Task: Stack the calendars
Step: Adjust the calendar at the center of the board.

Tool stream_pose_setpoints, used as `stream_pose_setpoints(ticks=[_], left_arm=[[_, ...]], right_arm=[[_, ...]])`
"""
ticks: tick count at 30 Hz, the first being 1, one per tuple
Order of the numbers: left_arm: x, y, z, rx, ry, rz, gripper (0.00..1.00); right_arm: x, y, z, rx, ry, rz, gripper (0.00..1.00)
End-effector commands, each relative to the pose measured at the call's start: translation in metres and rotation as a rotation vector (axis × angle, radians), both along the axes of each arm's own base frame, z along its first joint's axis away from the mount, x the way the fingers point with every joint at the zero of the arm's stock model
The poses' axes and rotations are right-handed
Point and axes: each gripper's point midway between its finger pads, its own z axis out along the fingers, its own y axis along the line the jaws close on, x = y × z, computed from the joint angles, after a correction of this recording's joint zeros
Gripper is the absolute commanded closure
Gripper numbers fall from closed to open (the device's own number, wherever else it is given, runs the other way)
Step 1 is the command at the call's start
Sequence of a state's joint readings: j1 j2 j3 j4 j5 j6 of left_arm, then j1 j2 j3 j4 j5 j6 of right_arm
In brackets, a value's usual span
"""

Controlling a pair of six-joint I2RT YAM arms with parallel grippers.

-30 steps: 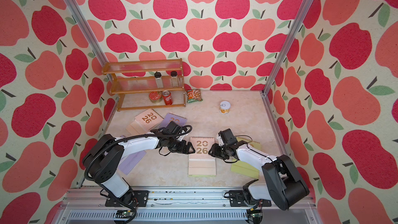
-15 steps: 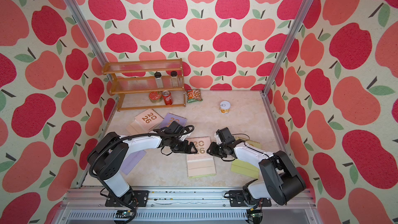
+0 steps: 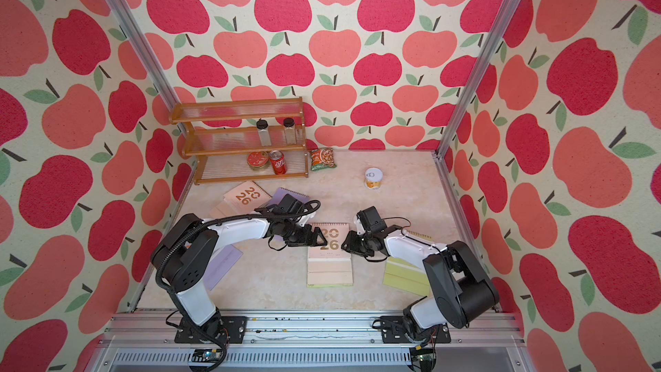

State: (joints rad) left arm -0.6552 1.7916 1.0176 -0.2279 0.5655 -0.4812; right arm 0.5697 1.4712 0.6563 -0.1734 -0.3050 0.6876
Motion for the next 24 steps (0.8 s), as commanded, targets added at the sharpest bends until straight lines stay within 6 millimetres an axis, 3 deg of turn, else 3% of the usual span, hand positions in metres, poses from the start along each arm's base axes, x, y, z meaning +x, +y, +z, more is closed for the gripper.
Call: stream_pose_setpoints(ticks=[1, 5, 10, 16, 24], left_arm=[[0.012, -0.003, -0.006, -0.008, -0.01, 0.0, 0.1], [0.018, 0.006, -0.004, 0.023, -0.028, 0.005, 0.1], [0.031, 0.025, 0.012, 0.021, -0.068, 0.061, 0.1], [0.046, 0.046, 0.023, 0.051, -0.115, 0.098, 0.09], [0.082, 0.078, 0.069, 0.054, -0.24, 0.187, 0.09]], right_arm=[[0.01, 0.011, 0.007, 0.009, -0.021, 0.018, 0.62], [0.018, 0.014, 0.012, -0.004, -0.04, 0.032, 0.62], [0.027, 0.01, 0.027, -0.068, -0.085, 0.066, 0.59], [0.043, 0.003, 0.054, -0.141, -0.155, 0.116, 0.43], [0.09, 0.037, 0.09, -0.167, -0.287, 0.335, 0.24]])
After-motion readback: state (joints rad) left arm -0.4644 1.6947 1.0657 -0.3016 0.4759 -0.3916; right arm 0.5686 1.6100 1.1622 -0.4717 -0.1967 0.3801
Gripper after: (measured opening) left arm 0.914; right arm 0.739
